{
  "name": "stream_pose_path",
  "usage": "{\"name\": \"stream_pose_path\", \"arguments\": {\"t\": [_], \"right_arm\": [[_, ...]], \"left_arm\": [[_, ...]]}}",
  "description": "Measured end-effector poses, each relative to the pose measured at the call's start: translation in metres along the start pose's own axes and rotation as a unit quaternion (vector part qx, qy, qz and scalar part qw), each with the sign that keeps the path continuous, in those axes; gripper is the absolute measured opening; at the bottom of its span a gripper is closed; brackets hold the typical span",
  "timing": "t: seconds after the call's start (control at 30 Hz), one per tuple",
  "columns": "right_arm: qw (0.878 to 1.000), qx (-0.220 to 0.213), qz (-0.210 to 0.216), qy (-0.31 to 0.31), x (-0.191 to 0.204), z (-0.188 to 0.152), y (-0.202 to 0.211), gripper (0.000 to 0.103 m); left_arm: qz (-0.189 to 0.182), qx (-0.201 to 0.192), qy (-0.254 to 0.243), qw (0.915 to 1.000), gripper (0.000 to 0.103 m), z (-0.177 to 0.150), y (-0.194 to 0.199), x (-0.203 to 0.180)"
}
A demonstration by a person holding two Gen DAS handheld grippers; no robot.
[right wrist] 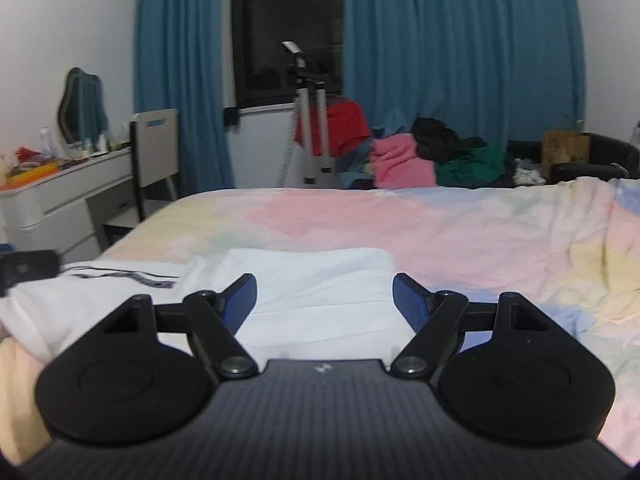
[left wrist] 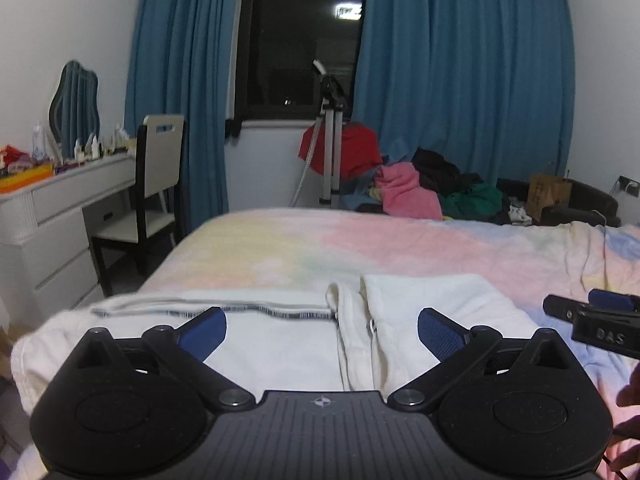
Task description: Fold clothes
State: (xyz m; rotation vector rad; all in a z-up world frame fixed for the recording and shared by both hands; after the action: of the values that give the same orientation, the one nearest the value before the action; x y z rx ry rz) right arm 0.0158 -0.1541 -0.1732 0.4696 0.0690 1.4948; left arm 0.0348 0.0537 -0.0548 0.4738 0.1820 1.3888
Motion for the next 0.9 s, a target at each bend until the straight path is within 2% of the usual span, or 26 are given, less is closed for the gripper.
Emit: {"name": "stream_pose_path", "arguments": {"t": [0.13, 0.2, 0.27, 0.33, 0.43, 0.47, 0.53, 0.6, 0.67, 0.7, 0.77, 0.83, 0.9], "right_arm": [[1.0, 0.011, 0.002, -0.023, -0.009, -0.002, -0.002, 0.076], [0.999, 0.023, 0.007, -0.043, -0.014, -0.003, -0.004, 0.076], [0.997, 0.037, 0.008, -0.062, -0.018, -0.003, -0.009, 0.076], [0.997, 0.044, 0.006, -0.06, -0.017, -0.004, -0.011, 0.076], [0.997, 0.05, 0.002, -0.054, -0.015, -0.006, -0.011, 0.076], [0.997, 0.05, 0.001, -0.051, -0.015, -0.007, -0.011, 0.07], [0.998, 0.047, -0.003, -0.051, -0.016, -0.008, -0.009, 0.066], [0.997, 0.048, -0.004, -0.056, -0.017, -0.008, -0.009, 0.039], [0.997, 0.054, -0.003, -0.058, -0.017, -0.011, -0.012, 0.034], [0.997, 0.059, -0.002, -0.056, -0.016, -0.013, -0.015, 0.028], [0.996, 0.069, 0.001, -0.053, -0.013, -0.017, -0.021, 0.027], [0.996, 0.079, 0.003, -0.049, -0.01, -0.022, -0.027, 0.027], [0.995, 0.089, 0.005, -0.046, -0.007, -0.026, -0.033, 0.027]], "left_arm": [[0.016, 0.045, 0.025, 0.9985, 0.102, -0.012, -0.02, 0.007], [0.036, 0.077, 0.035, 0.9958, 0.102, -0.02, -0.033, 0.015], [0.058, 0.113, 0.061, 0.99, 0.102, -0.028, -0.045, 0.032], [0.072, 0.145, 0.113, 0.9804, 0.102, -0.037, -0.049, 0.054], [0.09, 0.182, 0.215, 0.9553, 0.1, -0.048, -0.044, 0.098], [0.088, 0.179, 0.252, 0.9469, 0.1, -0.05, -0.038, 0.115], [0.092, 0.181, 0.317, 0.9263, 0.101, -0.056, -0.03, 0.15], [0.09, 0.185, 0.379, 0.9021, 0.101, -0.066, -0.028, 0.181], [0.074, 0.203, 0.438, 0.8726, 0.101, -0.082, -0.034, 0.208], [0.061, 0.216, 0.462, 0.8581, 0.101, -0.091, -0.04, 0.218], [0.028, 0.244, 0.492, 0.8352, 0.096, -0.109, -0.058, 0.234], [0.011, 0.261, 0.505, 0.8227, 0.085, -0.125, -0.076, 0.25], [0.01, 0.239, 0.521, 0.8192, 0.085, -0.132, -0.086, 0.263]]}}
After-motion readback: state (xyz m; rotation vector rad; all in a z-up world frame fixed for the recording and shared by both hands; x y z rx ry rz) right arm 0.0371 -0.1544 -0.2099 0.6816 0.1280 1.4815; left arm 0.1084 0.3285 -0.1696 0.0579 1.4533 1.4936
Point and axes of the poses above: each gripper's, at about its wrist camera, not at the fingertips, and y roughly against the way its jaws point, x to its left, z to its top, the point moved 4 cm from there along -y, roughly the way its jaws point, and after that the axes turned 11 degrees about -y, right-handed, at the moved point
